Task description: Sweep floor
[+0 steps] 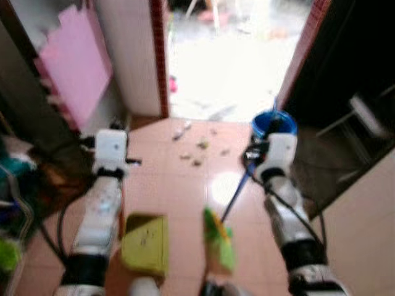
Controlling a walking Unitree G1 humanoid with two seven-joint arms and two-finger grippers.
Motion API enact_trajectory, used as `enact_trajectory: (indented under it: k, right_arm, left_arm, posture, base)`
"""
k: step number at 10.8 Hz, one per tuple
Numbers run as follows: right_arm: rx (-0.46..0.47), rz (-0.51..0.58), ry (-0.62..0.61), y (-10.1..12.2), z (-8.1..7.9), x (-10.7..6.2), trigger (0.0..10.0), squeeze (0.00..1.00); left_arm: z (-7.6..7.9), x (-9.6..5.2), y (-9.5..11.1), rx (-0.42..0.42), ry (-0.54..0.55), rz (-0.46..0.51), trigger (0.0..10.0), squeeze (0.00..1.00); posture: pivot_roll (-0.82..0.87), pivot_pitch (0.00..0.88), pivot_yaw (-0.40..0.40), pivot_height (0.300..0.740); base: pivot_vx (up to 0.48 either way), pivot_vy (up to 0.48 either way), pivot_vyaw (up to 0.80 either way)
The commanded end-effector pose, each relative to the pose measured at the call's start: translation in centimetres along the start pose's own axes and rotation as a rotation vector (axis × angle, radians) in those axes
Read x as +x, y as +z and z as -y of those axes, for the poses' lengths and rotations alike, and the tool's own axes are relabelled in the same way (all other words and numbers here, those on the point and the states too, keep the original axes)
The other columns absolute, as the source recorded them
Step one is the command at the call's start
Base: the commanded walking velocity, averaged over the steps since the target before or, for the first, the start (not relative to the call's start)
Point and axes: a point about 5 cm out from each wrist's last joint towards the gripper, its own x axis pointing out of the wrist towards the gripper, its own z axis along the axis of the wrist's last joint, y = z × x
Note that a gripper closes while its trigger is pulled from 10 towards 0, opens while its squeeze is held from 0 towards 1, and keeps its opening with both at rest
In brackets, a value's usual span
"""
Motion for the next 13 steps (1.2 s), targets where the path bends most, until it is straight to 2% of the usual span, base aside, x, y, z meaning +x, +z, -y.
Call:
enact_trajectory:
  k: [1,4,10,13]
  right_arm:
    - [-0.012,0.028,-0.011,1.0,0.6,0.4,10.0,0.00]
    - [-0.018,0.021,-0.006,1.0,0.8,0.4,10.0,0.00]
    - [-0.021,0.016,0.038,1.1,0.1,0.8,10.0,0.00]
    - [-0.020,0.017,0.039,1.2,0.2,0.8,10.0,0.00]
  left_arm:
    - [-0.5,0.5,1.3,0.014,0.025,0.059,10.0,0.00]
    - [0.2,0.5,1.3,0.005,0.011,0.065,10.0,0.00]
    - [-0.7,0.5,0.9,-0.031,0.073,0.043,10.0,0.00]
    - [-1.0,0.7,1.0,-0.040,0.074,0.038,10.0,0.00]
  posture:
    - [0.05,0.001,-0.045,0.740]
    - [0.05,0.013,-0.051,0.740]
    - [0.06,0.010,-0.075,0.740]
    - [0.06,0.010,-0.071,0.740]
  base:
    - [0.000,0.000,0.00]
    - [0.000,0.000,0.00]
    - [0.000,0.000,0.00]
    - [0.000,0.421,0.00]
